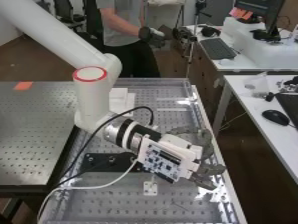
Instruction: Grab the chopstick and place it in the clear container
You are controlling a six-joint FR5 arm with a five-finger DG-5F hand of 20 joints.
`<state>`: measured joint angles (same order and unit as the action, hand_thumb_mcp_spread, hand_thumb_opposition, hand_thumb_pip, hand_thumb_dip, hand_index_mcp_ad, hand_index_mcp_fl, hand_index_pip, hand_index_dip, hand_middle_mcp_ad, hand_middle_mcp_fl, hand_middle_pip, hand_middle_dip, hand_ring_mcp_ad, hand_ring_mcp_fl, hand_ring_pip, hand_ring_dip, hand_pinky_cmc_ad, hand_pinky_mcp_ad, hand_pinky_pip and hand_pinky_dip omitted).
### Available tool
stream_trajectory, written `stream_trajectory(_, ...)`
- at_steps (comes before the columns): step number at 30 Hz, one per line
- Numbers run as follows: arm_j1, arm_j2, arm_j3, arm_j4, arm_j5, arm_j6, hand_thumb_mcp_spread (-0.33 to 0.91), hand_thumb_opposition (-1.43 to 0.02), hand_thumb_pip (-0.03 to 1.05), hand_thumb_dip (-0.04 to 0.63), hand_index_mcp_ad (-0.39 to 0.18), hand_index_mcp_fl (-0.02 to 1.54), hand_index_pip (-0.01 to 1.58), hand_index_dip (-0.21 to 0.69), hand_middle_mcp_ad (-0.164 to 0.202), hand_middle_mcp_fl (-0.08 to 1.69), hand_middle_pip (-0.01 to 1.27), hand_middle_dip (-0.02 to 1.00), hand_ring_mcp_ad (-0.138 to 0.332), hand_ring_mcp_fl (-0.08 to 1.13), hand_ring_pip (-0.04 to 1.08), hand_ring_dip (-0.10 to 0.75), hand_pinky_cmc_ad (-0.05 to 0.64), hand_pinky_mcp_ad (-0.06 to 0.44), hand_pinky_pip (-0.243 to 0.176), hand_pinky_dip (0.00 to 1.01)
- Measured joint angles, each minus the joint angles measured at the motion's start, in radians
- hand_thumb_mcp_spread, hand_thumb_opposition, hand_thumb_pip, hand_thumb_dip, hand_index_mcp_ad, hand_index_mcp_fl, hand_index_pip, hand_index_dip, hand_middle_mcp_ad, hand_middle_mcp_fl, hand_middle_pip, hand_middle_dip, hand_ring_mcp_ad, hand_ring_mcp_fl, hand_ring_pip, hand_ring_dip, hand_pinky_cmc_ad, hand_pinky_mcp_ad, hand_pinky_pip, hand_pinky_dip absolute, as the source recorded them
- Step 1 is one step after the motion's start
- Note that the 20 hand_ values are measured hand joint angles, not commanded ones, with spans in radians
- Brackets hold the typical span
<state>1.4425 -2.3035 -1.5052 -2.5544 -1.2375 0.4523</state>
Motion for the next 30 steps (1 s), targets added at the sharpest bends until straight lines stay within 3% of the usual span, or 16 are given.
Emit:
stream_trajectory(7, -0.005, 0.000, 0.004, -0.007, -0.002, -0.012, 0.68, -1.00, 0.39, 0.276, -0.241, 1.24, 0.23, 0.531, 0.058, 1.09, 0.15, 0.73, 0.072, 0.47, 0.10, 0.379, 0.316, 0.202, -0.014, 0.15)
stream_trajectory(13, -0.009, 0.005, 0.000, -0.006, -0.002, -0.016, 0.65, -0.93, 0.39, 0.276, -0.241, 1.14, 0.12, 0.527, 0.058, 1.09, 0.15, 0.73, 0.072, 0.46, 0.11, 0.379, 0.314, 0.202, -0.014, 0.15)
stream_trajectory(30, -0.004, 0.004, 0.001, -0.014, 0.006, -0.013, 0.62, -0.88, 0.41, 0.279, -0.239, 1.11, 0.07, 0.513, 0.061, 1.09, 0.15, 0.73, 0.068, 0.45, 0.11, 0.379, 0.316, 0.202, -0.014, 0.15)
